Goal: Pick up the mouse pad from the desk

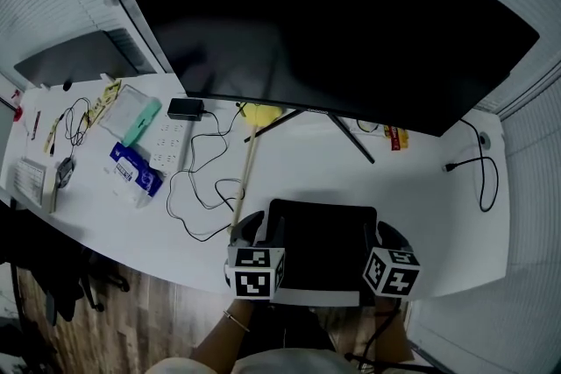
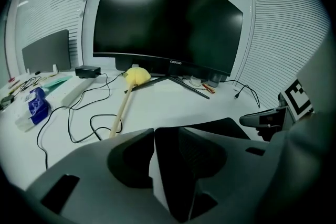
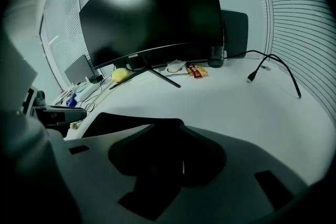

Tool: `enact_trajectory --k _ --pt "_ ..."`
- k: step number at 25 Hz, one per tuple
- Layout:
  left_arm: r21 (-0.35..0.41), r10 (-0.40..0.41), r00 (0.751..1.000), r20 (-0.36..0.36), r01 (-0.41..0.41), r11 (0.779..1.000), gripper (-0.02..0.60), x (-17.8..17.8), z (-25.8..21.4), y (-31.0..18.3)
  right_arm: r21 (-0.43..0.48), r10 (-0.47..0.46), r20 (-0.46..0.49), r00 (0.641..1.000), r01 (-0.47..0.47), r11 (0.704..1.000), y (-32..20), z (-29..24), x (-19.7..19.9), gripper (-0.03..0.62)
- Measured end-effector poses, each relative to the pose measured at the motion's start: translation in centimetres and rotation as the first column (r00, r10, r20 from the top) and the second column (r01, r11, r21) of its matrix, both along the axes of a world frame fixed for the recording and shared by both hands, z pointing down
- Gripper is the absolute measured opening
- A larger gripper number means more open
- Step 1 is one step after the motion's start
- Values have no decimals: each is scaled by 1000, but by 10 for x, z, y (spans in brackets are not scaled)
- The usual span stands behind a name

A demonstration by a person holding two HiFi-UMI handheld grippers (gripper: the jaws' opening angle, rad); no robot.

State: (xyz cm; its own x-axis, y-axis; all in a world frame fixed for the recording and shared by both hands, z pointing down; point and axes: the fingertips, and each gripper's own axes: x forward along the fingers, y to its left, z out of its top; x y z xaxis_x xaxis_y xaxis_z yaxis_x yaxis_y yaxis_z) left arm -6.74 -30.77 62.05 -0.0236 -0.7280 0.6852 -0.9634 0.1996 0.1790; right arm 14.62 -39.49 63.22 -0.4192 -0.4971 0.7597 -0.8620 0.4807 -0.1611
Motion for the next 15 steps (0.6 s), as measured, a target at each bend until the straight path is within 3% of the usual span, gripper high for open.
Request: enact_trajectory --k 7,15 --pt "-66 15 999 -32 -17 998 164 4 22 -4 -17 -28 -54 998 27 999 -6 15 0 166" --pt "-127 20 1000 -13 -21 992 169 1 35 -4 -30 -40 -98 994 37 999 -9 26 0 167"
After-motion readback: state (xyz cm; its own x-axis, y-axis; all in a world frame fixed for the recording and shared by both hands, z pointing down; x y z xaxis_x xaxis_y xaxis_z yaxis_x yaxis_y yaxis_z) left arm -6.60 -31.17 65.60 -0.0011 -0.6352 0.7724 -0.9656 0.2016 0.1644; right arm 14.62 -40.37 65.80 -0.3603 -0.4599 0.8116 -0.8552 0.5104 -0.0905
